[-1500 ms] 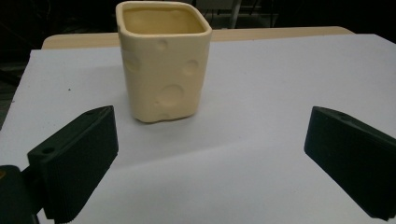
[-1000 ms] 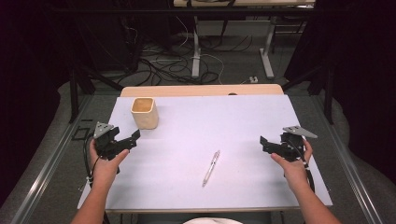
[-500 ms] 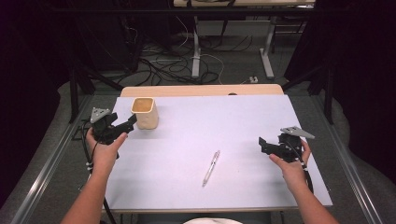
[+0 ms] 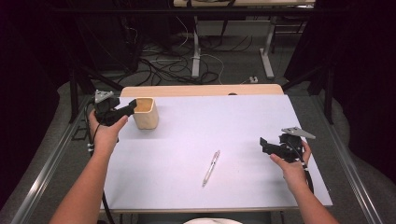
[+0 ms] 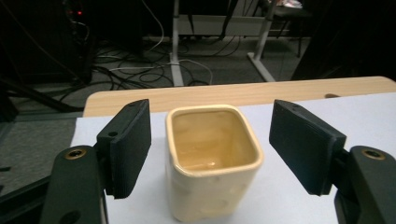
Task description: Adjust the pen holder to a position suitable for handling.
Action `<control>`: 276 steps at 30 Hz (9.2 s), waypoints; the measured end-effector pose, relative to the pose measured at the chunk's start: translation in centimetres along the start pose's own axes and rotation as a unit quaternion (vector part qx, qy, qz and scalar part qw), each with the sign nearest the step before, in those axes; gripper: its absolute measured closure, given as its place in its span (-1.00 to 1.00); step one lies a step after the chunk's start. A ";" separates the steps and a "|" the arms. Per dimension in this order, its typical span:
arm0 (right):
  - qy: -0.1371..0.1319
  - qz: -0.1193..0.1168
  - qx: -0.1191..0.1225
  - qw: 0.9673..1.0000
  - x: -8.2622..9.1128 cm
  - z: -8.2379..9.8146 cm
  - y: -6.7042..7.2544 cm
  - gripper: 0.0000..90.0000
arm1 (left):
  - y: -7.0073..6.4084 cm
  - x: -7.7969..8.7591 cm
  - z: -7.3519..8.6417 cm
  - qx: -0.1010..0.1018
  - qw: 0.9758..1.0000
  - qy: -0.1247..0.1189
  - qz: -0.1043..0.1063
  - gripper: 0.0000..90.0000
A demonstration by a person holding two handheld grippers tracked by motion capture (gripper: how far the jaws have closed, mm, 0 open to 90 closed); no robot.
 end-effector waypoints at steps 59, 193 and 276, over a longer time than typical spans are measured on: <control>0.021 -0.004 -0.004 1.000 -0.6 0.7 0.0 -0.71 | 2.6 -6.9 3.7 0.060 0.989 0.135 -0.024 0.21; 0.025 0.000 -0.011 1.000 -0.6 0.8 -0.2 -0.69 | -8.9 -0.8 7.5 0.174 0.955 0.241 0.010 0.85; 0.024 0.001 -0.008 1.000 -0.4 0.8 -0.5 -0.68 | -11.8 3.8 5.6 0.042 0.980 0.120 0.152 -0.38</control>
Point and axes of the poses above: each handheld gripper's, and its own axes: x roughly backward along the jaws, z roughly out of its underside, y roughly to its left, the point moved 7 cm from there along -x, roughly forward along the jaws, and after that the axes turned 2 degrees about -z, right-handed, at the moved point
